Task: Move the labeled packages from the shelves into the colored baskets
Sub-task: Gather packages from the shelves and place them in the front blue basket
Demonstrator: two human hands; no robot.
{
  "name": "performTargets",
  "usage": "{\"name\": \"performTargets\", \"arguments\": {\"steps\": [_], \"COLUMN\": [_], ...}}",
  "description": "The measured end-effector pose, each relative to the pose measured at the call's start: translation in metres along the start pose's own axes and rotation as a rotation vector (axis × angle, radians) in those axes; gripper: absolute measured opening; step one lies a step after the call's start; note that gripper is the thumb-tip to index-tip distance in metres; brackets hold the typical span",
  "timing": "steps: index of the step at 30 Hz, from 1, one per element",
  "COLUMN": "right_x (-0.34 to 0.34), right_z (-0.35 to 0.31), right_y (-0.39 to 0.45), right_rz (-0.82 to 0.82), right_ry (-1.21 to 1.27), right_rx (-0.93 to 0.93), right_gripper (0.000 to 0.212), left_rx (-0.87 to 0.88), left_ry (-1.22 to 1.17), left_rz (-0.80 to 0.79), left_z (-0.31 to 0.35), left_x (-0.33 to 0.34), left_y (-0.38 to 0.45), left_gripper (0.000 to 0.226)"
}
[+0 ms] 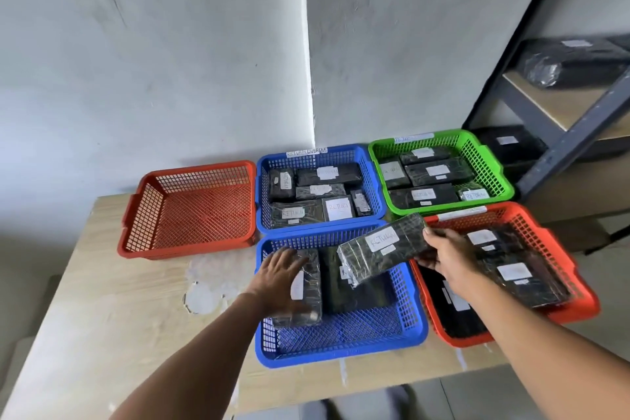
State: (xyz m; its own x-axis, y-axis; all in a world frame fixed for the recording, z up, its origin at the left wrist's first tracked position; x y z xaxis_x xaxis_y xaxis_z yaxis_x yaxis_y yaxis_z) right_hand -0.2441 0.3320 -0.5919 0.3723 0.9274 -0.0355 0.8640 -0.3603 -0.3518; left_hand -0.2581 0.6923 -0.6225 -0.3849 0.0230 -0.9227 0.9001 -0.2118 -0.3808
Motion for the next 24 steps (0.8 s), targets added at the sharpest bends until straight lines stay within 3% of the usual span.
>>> {"name": "performTargets", "arguments": {"steps": [3, 9, 15, 24], "right_x": [0.009, 0.018, 0.03, 0.035], "right_z": [0.005, 0.008, 0.006, 0.008], "right_y": [-0.007, -0.02, -0.049, -0.073], "right_rz": [-0.042, -0.131, -0.234, -0.322], "right_ry": [-0.069, -0.286, -0.543, -0.833], "right_rx": [0.0, -0.024, -0.031, -0.084], "right_gripper": [0.006, 0.016, 0.023, 0.031], "left_rx": [0.078, -0.031, -0.031, 0.124], "left_ry": [0.186, 0.214, 0.187, 0.103], "left_rz": [-0.14, -0.105, -0.06, -0.02], "left_z": [0.006, 0.002, 0.001, 0.018], "left_x": [0.013, 0.024, 0.021, 0.001], "left_y": [-0.01, 0.002, 0.002, -0.015], "left_gripper": [0.15, 0.14, 0.141, 0.13]}}
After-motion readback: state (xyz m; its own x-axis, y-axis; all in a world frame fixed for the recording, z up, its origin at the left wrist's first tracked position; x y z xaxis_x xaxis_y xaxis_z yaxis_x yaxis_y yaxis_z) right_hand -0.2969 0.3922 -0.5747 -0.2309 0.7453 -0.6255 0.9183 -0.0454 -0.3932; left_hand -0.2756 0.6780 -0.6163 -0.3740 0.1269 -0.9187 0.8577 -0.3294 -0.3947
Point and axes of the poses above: each hand's wrist, its own y-axis towards the middle knuckle, its own x-axis out of the palm, z = x × y, the point moved 8 cm from there along y, towards the middle knuckle, and after that the axes turned 11 degrees about -x, right-handed, at the moved point
